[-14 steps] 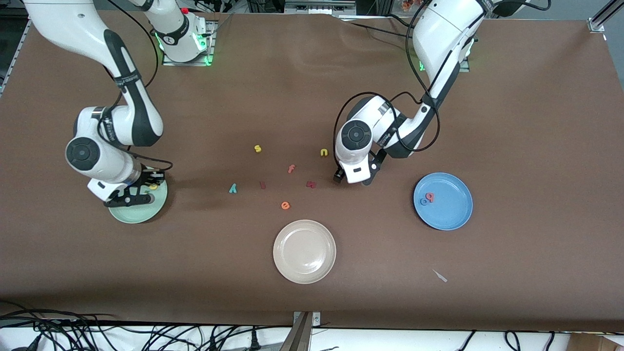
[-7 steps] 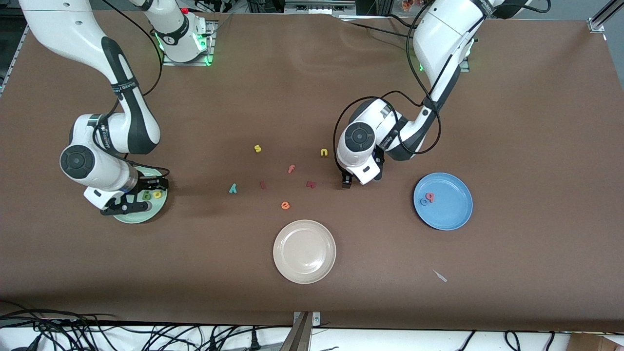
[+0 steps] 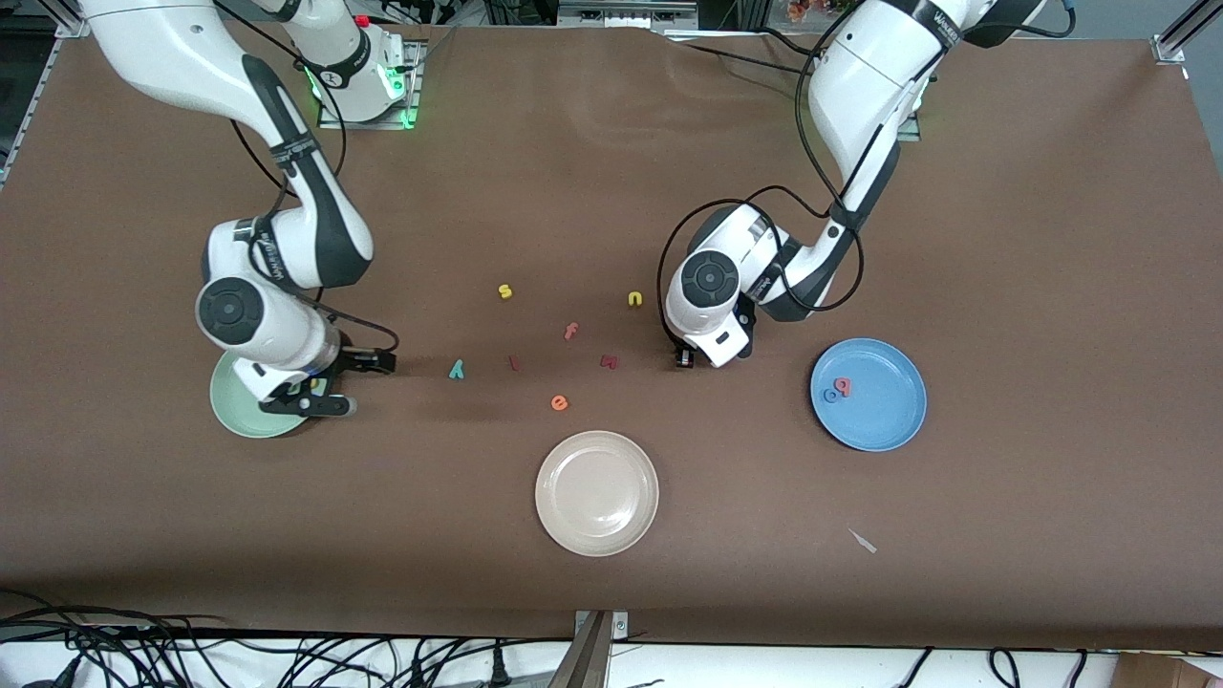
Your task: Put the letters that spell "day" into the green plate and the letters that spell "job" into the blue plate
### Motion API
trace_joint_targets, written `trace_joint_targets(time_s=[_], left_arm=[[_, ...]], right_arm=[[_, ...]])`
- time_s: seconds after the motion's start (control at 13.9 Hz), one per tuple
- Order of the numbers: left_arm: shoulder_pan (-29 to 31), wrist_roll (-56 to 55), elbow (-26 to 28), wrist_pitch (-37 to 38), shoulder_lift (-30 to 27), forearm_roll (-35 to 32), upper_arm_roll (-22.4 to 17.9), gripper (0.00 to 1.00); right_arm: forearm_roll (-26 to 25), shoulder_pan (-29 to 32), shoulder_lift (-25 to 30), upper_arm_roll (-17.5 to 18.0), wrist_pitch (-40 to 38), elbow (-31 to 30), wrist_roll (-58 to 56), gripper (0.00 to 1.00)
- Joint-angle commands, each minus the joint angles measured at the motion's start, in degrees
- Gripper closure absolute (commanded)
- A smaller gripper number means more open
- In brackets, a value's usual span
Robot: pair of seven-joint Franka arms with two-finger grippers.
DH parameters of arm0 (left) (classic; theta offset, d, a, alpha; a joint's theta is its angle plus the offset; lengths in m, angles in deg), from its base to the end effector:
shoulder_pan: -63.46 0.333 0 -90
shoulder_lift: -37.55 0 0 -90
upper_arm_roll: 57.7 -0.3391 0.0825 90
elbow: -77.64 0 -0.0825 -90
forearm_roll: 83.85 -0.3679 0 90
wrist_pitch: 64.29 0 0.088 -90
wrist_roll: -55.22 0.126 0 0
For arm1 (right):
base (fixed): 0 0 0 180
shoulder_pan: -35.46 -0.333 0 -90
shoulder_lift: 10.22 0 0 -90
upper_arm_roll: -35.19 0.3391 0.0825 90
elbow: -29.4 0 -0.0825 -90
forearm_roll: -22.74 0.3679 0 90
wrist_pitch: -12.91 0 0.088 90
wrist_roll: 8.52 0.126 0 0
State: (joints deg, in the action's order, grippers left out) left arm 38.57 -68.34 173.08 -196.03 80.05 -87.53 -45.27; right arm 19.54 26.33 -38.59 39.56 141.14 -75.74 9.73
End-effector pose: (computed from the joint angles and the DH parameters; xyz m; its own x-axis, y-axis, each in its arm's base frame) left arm 0.5465 -0.3940 0.1839 0.0594 0.9976 -0.0353 0.9893 -0.0636 -0.1314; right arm 0.6173 0.1422 0.2659 0.9949 -0.0550 -0.0843 -0.0524 -0.9981 0.0324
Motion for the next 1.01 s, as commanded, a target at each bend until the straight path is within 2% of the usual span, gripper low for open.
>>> trace_joint_targets(time_s=[0.0,0.14,0.58,0.79,0.94], left_arm=[[0.81,0.24,0.18,-0.18,-0.23,-1.16,0.23,0.92],[1.95,2.7,0.18,-0.18,-0.32,-0.63,0.41,1.0],[3.0,12.09,-0.52,1.22,-1.72,-0.72,0.5,1.0],[4.23,20.69,-2.44,6.65,-2.87,-1.59,0.23,1.0],[5.37,30.78,-4.38,11.31,-2.87,-1.6,-0.21,1.0]], right_arm=[[0.39,-1.92,-2.47,1.43,-0.53,3.17,5.12,0.0],[0.39,-3.69,-4.67,1.43,-0.53,5.46,6.97,0.0],[0.39,-6.86,-9.77,1.52,3.42,8.28,13.73,0.01],[0.47,-7.65,-11.0,1.52,3.96,8.37,14.36,0.01],[0.47,-7.74,-11.18,1.52,4.65,8.29,14.62,0.05]])
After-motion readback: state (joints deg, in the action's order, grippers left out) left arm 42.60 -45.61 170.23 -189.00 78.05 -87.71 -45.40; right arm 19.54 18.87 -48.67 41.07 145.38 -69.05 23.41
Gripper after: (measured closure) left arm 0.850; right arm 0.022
